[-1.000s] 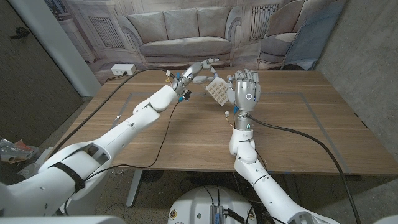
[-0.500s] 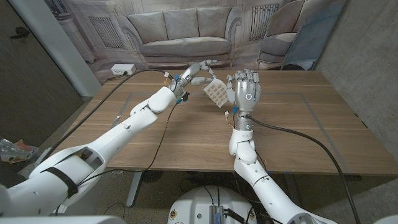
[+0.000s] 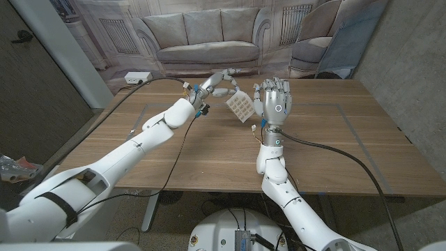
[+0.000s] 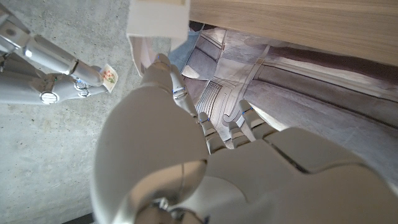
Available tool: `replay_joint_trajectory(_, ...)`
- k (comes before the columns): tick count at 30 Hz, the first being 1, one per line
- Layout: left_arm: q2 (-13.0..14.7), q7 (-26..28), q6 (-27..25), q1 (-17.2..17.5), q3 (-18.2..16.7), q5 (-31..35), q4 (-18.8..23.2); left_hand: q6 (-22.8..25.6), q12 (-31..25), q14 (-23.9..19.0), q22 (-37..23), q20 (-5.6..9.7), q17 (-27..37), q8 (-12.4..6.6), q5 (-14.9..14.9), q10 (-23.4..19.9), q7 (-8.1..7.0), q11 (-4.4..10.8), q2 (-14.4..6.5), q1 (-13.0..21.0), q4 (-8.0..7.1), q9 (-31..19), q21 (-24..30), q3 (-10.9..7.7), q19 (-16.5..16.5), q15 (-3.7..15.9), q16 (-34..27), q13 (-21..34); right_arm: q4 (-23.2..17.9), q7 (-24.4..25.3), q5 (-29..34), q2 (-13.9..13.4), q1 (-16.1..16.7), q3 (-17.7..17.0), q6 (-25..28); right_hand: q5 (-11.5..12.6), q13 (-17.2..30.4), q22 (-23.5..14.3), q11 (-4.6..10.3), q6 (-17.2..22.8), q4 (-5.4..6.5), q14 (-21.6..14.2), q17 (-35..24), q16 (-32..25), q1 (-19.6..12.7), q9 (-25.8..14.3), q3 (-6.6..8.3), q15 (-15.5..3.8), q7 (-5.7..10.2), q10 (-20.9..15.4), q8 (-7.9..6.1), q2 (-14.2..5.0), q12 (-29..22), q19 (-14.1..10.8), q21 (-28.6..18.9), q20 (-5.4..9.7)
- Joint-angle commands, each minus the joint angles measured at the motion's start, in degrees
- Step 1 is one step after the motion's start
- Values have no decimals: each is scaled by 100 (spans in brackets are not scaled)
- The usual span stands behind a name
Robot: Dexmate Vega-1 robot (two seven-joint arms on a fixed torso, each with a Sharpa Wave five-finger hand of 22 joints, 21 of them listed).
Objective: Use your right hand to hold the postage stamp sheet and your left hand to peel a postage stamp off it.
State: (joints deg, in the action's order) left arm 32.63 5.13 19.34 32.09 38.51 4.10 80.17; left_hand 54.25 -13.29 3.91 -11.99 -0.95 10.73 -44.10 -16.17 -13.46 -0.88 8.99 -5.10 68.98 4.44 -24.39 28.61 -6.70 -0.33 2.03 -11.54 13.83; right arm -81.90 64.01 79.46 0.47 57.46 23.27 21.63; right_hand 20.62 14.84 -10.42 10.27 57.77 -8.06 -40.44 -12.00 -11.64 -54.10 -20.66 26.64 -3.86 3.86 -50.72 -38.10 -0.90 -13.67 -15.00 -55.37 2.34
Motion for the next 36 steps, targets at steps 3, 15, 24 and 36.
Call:
replay_joint_trajectory(3,161,106,-232,84,42,122,301,84,-2,10,-4,-19,11,-31,40,-5,15,-16,-39,5,21,-16,35,37,-14,92,-6,7,-60,-1,-187,-18,-6,-12,-120,50,26,4,50,47,26,27,-18,3,-24,-13,15,-930,19,-34,-26,24,-4,-10,-55,376)
replay_joint_trajectory(15,263,-16,-225,112,43,9,408,-1213,89,152,7,-87,1,636,239,357,-176,-183,-95,-57,12,302,23,93,-118,-47,40,13,-193,-1,-657,-239,-24,216,-73,9,49,4,37,-206,71,94,-27,15,102,268,-1,-897,248,145,163,88,76,-5,-65,263)
replay_joint_trajectory(24,356,-2,-163,225,-1,-111,511,-1779,86,211,14,-103,-12,1050,316,475,-118,-243,-93,-168,-24,528,13,152,-168,-92,55,9,-254,-1,-1007,-360,-54,459,104,-96,44,11,-47,-721,140,169,-28,17,310,642,-5,-895,160,384,644,88,94,1,-50,205)
replay_joint_trajectory(36,537,92,-166,395,-68,-172,723,-1797,80,250,15,-117,-13,1139,344,511,-129,-263,-111,-232,-52,613,-3,174,-218,-120,61,4,-340,-1,-1647,-571,-143,800,168,-174,-55,12,-112,-990,215,258,-31,25,536,858,-54,-886,159,642,1013,124,151,10,-30,154)
